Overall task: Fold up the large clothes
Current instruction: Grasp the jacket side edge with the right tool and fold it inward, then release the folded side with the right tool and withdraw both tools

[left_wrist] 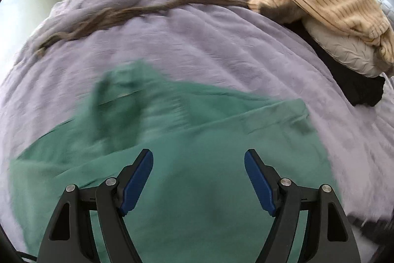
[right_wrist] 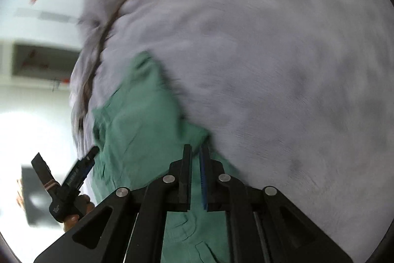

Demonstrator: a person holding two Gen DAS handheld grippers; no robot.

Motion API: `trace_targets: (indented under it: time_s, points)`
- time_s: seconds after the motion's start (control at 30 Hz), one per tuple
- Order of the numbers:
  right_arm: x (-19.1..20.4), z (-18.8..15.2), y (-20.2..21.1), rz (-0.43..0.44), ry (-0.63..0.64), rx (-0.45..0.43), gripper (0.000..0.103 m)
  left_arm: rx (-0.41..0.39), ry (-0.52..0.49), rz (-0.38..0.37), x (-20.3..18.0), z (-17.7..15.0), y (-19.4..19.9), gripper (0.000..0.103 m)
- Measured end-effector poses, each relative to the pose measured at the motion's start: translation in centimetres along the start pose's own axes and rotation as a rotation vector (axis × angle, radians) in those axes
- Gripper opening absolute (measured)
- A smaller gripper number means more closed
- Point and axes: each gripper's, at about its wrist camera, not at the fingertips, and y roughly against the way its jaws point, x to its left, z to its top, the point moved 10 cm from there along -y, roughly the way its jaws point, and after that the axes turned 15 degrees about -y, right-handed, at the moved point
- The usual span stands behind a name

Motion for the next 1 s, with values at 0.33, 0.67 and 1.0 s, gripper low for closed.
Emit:
trace_targets:
  time_s: [0.33, 0.67, 1.0]
  points:
    - [4.2, -0.9, -5.8, -0.130, 0.311, 0.041, 0.009, 0.148, 0.194, 0.109, 8.1, -13.2, 3.1, 0.078]
    - [1.4, -0.7, -8.0, -0.185, 0.327, 0.068, 0.002, 0.126, 0.333, 0.098, 11.2, -16.5, 1.0, 0.077]
    - [2.3, -1.4, -5.4, -0.196, 0.339, 0.083, 0.005, 0.200, 0.292, 0.167, 12.0, -19.3, 3.3, 0.078]
